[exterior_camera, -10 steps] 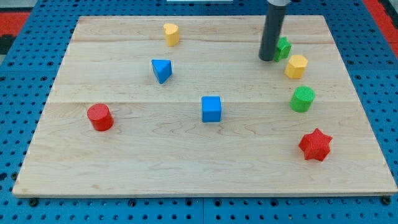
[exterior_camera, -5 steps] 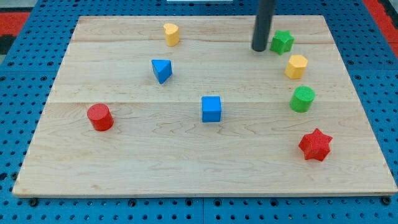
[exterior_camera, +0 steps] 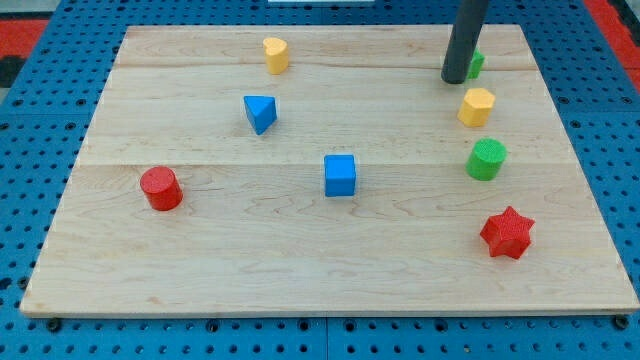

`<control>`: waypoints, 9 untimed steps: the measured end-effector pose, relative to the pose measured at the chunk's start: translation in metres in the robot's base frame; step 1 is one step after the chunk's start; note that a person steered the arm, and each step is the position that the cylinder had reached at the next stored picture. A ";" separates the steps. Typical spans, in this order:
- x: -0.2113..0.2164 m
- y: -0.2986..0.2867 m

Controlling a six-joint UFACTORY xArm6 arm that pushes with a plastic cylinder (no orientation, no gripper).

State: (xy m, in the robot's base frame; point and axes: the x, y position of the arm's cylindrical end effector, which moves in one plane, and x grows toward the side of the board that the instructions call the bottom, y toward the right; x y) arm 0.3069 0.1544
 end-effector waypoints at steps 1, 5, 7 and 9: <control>0.003 -0.093; -0.002 -0.277; -0.019 -0.277; -0.025 -0.259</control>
State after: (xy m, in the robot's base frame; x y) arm 0.2815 -0.1048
